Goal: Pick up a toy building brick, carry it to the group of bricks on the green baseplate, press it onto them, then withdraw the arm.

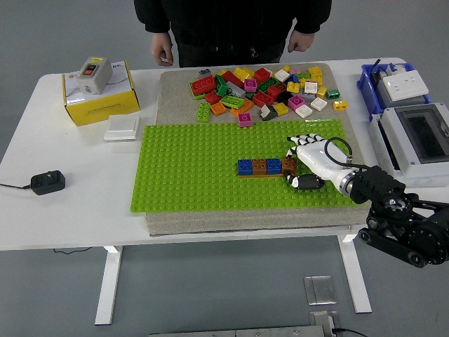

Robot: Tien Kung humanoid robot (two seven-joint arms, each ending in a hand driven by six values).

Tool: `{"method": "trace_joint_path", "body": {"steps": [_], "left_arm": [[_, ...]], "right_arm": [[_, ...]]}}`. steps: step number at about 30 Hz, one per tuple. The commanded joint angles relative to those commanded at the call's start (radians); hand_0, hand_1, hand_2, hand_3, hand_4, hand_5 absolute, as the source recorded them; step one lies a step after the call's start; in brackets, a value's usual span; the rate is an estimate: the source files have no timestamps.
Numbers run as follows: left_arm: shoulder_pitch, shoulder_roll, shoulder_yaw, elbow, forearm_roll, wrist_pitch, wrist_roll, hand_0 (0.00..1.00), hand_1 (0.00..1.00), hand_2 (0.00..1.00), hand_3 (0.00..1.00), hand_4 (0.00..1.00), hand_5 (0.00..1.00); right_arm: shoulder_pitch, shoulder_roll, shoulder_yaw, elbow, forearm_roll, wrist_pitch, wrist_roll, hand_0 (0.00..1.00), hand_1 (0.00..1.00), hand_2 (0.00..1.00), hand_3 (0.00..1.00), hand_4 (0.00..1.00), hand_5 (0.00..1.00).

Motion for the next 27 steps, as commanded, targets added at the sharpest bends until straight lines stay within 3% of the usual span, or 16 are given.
{"method": "trace_joint_path", "body": {"steps": [27], "left_arm": [[-0.003, 0.0, 0.003, 0.0, -0.003, 0.001, 0.0, 0.637, 0.601, 0.572, 0.669, 0.263, 0.759]], "right_arm": [[0.001, 0.0, -0.002, 0.006, 0.002, -0.004, 0.0, 0.998, 0.998, 0.998, 0.765, 0.557, 0.466]]}}
